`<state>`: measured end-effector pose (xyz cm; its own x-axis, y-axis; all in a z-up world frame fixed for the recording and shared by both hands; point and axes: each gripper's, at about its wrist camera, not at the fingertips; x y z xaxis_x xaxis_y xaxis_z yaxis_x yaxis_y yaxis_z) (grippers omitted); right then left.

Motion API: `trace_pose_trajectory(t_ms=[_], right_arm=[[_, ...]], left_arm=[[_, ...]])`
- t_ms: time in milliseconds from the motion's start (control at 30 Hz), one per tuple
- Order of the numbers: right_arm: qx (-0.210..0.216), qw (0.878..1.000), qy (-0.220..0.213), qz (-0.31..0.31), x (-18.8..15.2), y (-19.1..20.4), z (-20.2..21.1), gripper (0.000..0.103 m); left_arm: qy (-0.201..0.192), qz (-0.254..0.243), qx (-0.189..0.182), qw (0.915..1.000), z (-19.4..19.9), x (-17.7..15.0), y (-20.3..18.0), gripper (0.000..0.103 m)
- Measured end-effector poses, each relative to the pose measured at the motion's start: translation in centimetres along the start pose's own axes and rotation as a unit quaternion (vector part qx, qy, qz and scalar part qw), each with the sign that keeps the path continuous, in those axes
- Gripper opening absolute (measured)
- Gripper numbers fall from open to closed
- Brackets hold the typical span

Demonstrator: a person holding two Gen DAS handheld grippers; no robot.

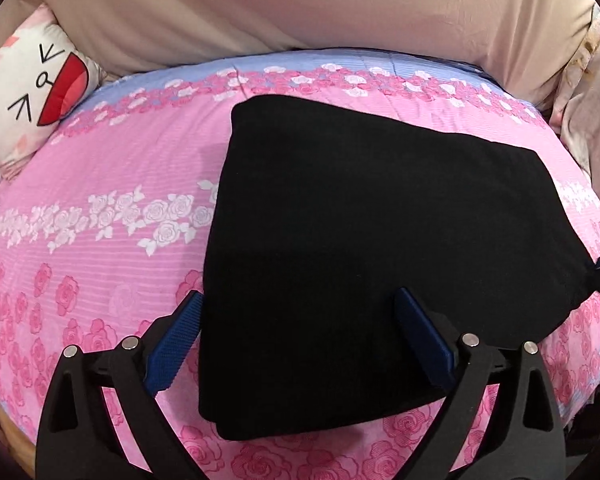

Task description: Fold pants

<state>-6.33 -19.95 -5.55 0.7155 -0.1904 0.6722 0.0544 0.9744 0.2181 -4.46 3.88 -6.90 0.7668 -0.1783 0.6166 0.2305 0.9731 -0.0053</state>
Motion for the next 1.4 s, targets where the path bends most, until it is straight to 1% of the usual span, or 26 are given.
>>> trace_pose_trajectory(t_ms=[100, 167, 200, 233, 300, 333, 367, 400, 633, 700, 733, 867, 933, 967, 1000, 1067, 1133, 1200, 1267, 1333, 1367, 1400], right_arm=[[-0.003, 0.999, -0.006, -0.036, -0.1, -1.3, 0.4, 0.040], [-0.002, 0.998, -0.008, -0.061, -0.2, -2.0, 0.4, 0.052], [-0.002, 0.997, -0.009, -0.071, -0.3, -2.3, 0.4, 0.053], [-0.003, 0.997, -0.009, -0.075, -0.4, -2.4, 0.4, 0.054], [-0.007, 0.997, -0.009, -0.073, -0.6, -2.5, 0.4, 0.055], [-0.010, 0.997, -0.010, -0.073, -0.6, -2.5, 0.5, 0.058], [-0.011, 0.997, -0.011, -0.075, -0.7, -2.5, 0.5, 0.063], [-0.011, 0.997, -0.012, -0.076, -0.7, -2.7, 0.6, 0.065], [-0.018, 0.997, -0.013, -0.073, -0.7, -3.1, 1.0, 0.066], [-0.023, 0.997, -0.014, -0.078, -0.8, -3.4, 1.1, 0.068], [-0.026, 0.996, -0.014, -0.079, -0.8, -3.6, 1.2, 0.071], [-0.037, 0.996, -0.015, -0.074, -1.1, -4.3, 1.5, 0.072], [-0.046, 0.998, -0.006, -0.041, -1.7, -4.0, 1.4, 0.072], [-0.060, 0.998, -0.001, -0.023, -2.0, -3.8, 1.4, 0.072], [-0.080, 0.997, 0.006, 0.006, -2.7, -3.5, 1.2, 0.072], [-0.100, 0.993, 0.025, 0.056, -3.9, -2.7, 0.6, 0.072], [-0.105, 0.991, 0.028, 0.080, -4.8, -2.2, 0.1, 0.072], [-0.099, 0.992, 0.030, 0.078, -5.1, -2.1, -1.0, 0.072], [-0.117, 0.990, 0.025, 0.075, -4.7, -2.0, -2.0, 0.069], [-0.144, 0.987, 0.009, 0.065, -3.9, -2.4, -2.8, 0.068], [-0.139, 0.989, 0.005, 0.045, -3.6, -3.2, -2.9, 0.068], [-0.124, 0.992, 0.003, 0.019, -3.3, -4.1, -2.9, 0.068]], left_arm=[[0.002, 0.003, 0.005, 1.0000, 0.0, 0.0, -0.1, 0.093], [0.004, 0.005, 0.008, 1.0000, 0.2, 0.0, -0.1, 0.094], [0.005, 0.006, 0.008, 0.9999, 0.2, 0.1, -0.2, 0.094], [0.006, 0.006, 0.009, 0.9999, 0.3, 0.0, -0.2, 0.094], [0.008, 0.006, 0.010, 0.9999, 0.3, 0.0, -0.1, 0.098], [0.009, 0.007, 0.013, 0.9999, 0.4, -0.1, -0.1, 0.098], [0.009, 0.008, 0.012, 0.9999, 0.4, -0.2, -0.1, 0.098], [0.010, 0.008, 0.011, 0.9999, 0.4, -0.2, 0.0, 0.098], [0.013, 0.007, 0.009, 0.9999, 0.6, -0.7, 0.0, 0.098], [0.012, 0.007, 0.010, 0.9998, 0.8, -0.7, 0.0, 0.098], [0.008, 0.008, 0.011, 0.9999, 1.1, -0.7, 0.2, 0.098], [-0.016, 0.022, 0.000, 0.9996, 2.5, -0.5, 2.0, 0.098], [-0.014, 0.037, -0.008, 0.9992, 2.7, -0.4, 3.4, 0.098], [-0.010, 0.045, -0.012, 0.9989, 2.7, -0.4, 4.0, 0.098], [-0.003, 0.053, -0.016, 0.9984, 2.5, -0.5, 4.7, 0.098], [0.010, 0.074, -0.026, 0.9969, 2.3, -1.0, 5.9, 0.098], [0.021, 0.087, -0.028, 0.9956, 2.1, -1.5, 6.6, 0.098], [0.026, 0.091, -0.028, 0.9951, 1.9, -1.9, 6.5, 0.098], [0.029, 0.086, -0.032, 0.9953, 1.8, -2.0, 6.1, 0.098], [0.025, 0.074, -0.035, 0.9964, 2.0, -1.8, 5.4, 0.098], [0.022, 0.066, -0.034, 0.9970, 2.2, -1.7, 5.0, 0.098], [0.017, 0.058, -0.036, 0.9975, 2.5, -1.5, 4.7, 0.098]])
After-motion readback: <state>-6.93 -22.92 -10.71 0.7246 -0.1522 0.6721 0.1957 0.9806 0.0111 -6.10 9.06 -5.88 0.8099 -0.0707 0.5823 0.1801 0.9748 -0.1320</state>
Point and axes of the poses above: each gripper's, at about its wrist camera, not at the fingertips, and z roughly against the way its jaws point, y to its left, x to its top
